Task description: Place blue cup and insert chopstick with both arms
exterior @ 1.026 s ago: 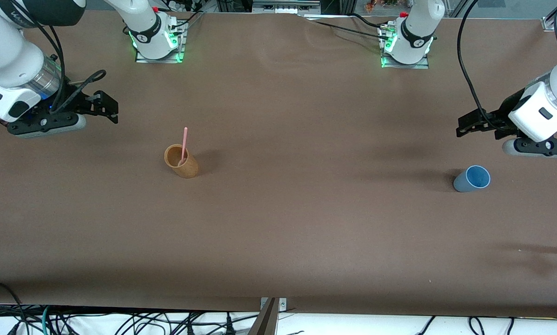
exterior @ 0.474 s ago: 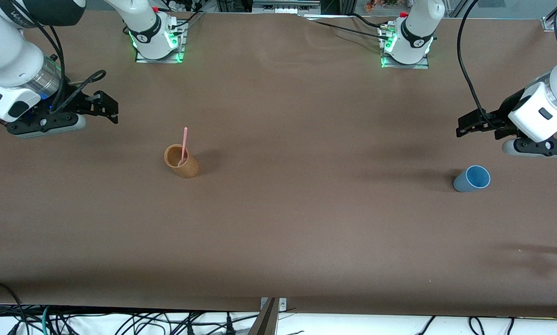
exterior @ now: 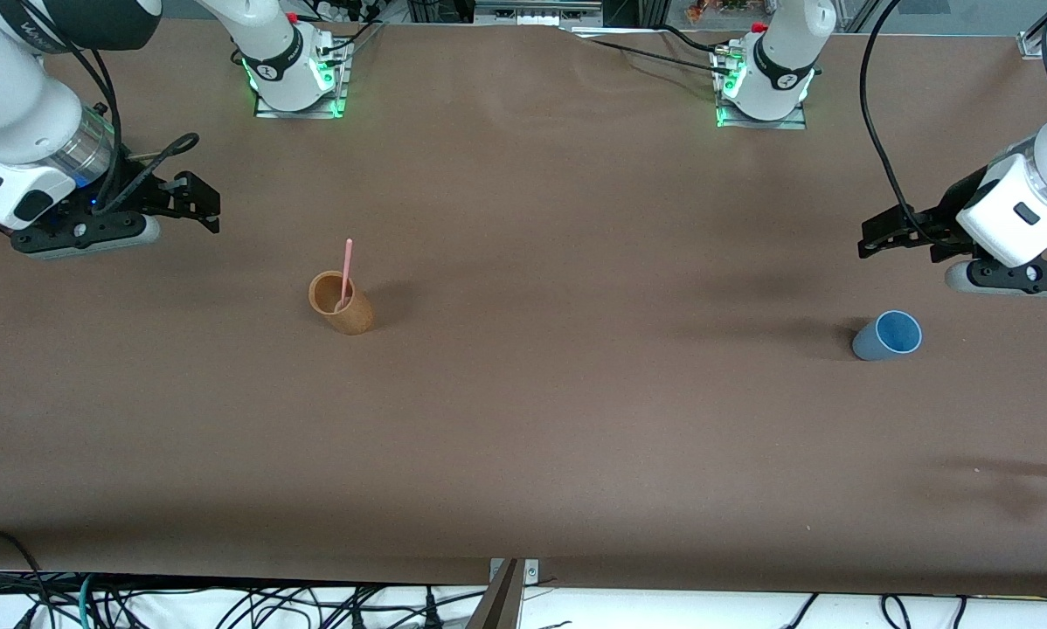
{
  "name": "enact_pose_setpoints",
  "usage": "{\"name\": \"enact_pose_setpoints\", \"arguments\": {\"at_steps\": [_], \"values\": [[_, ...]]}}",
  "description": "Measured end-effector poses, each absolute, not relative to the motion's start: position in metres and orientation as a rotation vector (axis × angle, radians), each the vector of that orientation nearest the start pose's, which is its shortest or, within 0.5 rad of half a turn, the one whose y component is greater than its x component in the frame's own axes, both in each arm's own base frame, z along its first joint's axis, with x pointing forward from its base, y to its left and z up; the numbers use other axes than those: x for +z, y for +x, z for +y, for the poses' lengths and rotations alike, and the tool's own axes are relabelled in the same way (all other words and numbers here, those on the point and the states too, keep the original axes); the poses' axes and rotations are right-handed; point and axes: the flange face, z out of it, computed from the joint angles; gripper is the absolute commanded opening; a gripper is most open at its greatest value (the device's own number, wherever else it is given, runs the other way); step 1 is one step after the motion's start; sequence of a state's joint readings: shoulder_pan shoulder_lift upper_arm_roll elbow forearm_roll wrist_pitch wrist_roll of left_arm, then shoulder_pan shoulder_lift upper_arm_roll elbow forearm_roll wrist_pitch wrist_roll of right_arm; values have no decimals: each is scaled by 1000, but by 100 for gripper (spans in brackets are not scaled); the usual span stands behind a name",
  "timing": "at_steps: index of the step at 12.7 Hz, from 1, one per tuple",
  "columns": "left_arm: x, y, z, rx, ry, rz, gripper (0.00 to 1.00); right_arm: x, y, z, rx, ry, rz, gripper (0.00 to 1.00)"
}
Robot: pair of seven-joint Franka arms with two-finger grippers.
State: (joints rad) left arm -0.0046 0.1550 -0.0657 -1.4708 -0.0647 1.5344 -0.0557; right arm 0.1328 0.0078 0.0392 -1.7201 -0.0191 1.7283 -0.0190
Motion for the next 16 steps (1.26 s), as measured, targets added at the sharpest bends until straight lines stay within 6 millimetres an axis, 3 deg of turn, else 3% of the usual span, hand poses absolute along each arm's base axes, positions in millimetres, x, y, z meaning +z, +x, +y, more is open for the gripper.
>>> {"name": "enact_pose_setpoints", "arguments": {"at_steps": [4, 7, 9, 12, 14, 16], "values": [[576, 596, -46, 160, -3207, 22, 100, 559, 560, 91, 8, -3147, -294, 100], [561, 604, -49, 168, -3205, 30, 100, 534, 569, 92, 77, -3148, -296, 100], [530, 619, -51, 151, -3187, 34, 100, 515, 574, 95, 128, -3146, -301, 100], [462, 633, -46, 95, -3110, 105, 100, 480, 583, 103, 221, -3117, -300, 100], [420, 629, -41, 17, -3083, 145, 100, 459, 588, 113, 264, -3083, -302, 100], [375, 616, -24, -62, -3077, 176, 100, 440, 590, 128, 301, -3075, -299, 99]]}}
